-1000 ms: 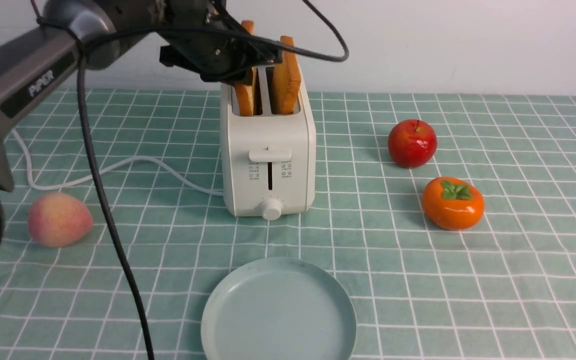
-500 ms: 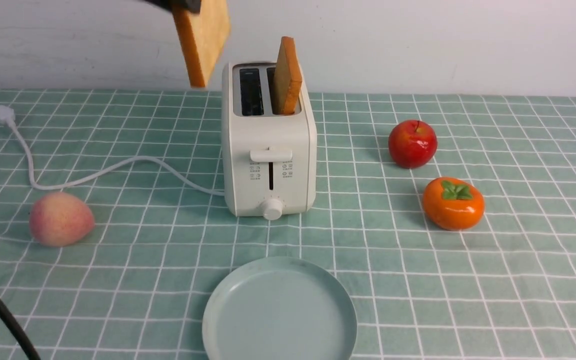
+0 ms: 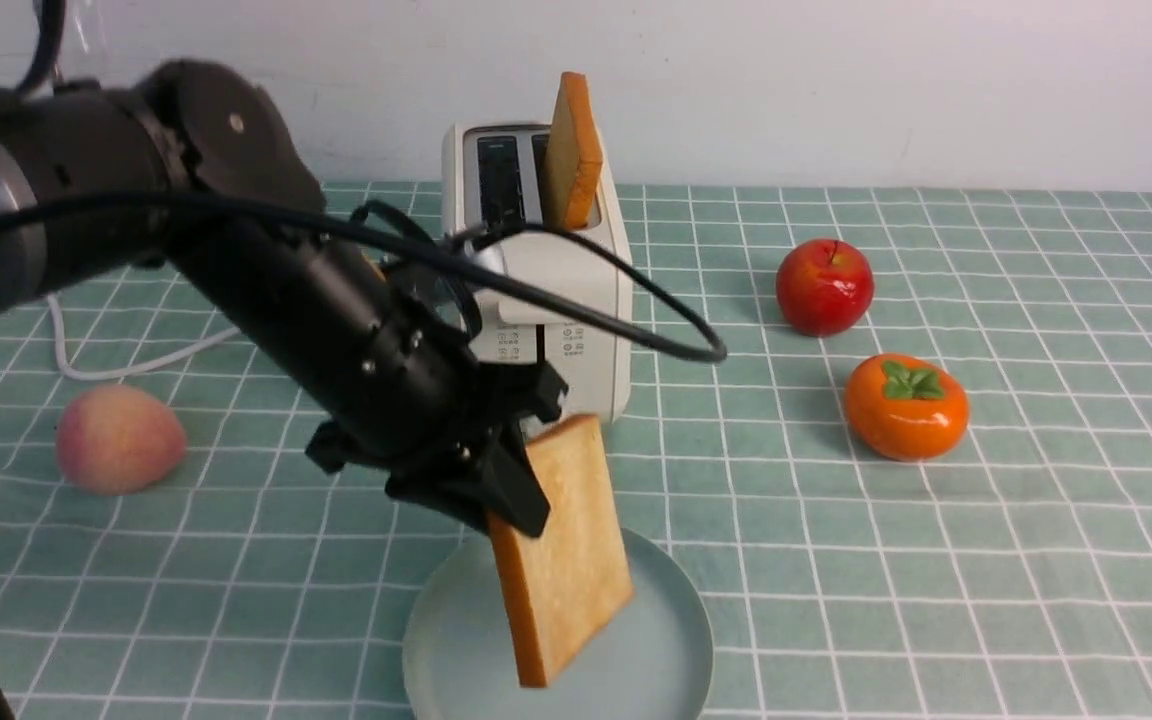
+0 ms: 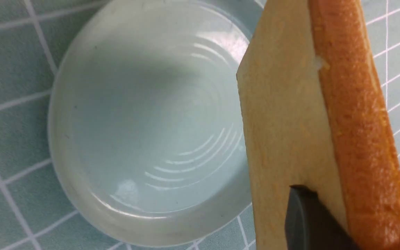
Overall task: Take toasted bread from bread machine on blue coffee table place on plate.
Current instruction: 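Place the slice of bread on the plate with the left gripper, then grasp the toast slice in the toaster and pull it up out of the slot with the right gripper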
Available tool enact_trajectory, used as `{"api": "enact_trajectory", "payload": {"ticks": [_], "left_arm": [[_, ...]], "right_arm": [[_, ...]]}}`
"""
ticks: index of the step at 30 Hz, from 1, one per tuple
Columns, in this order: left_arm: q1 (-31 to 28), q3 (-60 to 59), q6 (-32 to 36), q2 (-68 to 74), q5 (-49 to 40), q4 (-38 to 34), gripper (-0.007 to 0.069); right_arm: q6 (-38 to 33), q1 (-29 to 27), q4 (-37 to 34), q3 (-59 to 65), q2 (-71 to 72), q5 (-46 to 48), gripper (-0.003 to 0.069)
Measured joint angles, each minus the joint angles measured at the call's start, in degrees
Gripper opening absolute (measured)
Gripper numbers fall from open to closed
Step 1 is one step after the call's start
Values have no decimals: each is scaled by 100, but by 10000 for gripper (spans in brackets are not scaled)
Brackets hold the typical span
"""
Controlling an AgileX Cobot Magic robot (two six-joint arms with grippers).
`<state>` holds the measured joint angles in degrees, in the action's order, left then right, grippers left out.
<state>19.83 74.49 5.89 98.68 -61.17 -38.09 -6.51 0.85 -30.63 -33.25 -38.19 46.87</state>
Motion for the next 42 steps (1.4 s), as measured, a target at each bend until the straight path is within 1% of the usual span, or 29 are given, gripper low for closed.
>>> {"api": "enact_trajectory", "payload": {"ticks": [5,9,12,14,16,18,20,23,25,27,28,33,34,35,36,39,40,41,42], "left_arm": [[0,-374,59,-31,392,-102,96],[0,-382,59,-56,456,-107,99],[0,-424,59,-58,455,-110,162],[0,-423,10,-58,455,-61,245],[0,-423,-158,-37,442,72,355],[0,-423,-278,15,418,255,428],[0,-423,-327,60,383,459,473],[0,-423,-349,69,305,729,488],[0,-393,-499,34,185,1075,480],[0,-358,-589,-10,133,1237,472],[0,-300,-781,-133,80,1555,451],[0,-228,-1199,-492,-102,2374,395],[0,-228,-1309,-573,-162,2551,375],[0,-228,-1442,-703,-247,2774,338],[0,-228,-1468,-728,-264,2774,338],[0,-228,-1741,-1193,-548,3065,195],[0,-228,-1747,-1228,-560,3072,183],[0,-287,-1781,-1596,-572,3086,82],[0,-342,-1781,-1844,-545,3061,27]], "right_arm": [[-5,0,0,0,0,0,22],[-5,0,0,0,0,0,24],[-5,0,0,0,0,0,29],[-5,0,0,0,0,0,31],[-5,0,0,0,-7,-5,34],[-5,0,-5,-33,-7,-5,36],[-5,0,-5,-137,-13,8,40],[-5,0,0,-383,-17,76,41],[-5,0,0,-795,-30,272,43],[-5,0,0,-967,-34,411,44],[-5,0,6,-1302,-45,617,45],[-5,0,50,-1946,-147,1072,47],[-5,0,56,-2067,-196,1160,47],[-5,0,63,-2277,-321,1302,47],[-5,0,63,-2306,-321,1329,47],[-5,0,-89,-2802,-821,1730,50],[-5,0,-149,-2833,-893,1776,50],[-5,0,-477,-3120,-1170,1928,51],[-5,0,-656,-3216,-1310,1968,51]]}}
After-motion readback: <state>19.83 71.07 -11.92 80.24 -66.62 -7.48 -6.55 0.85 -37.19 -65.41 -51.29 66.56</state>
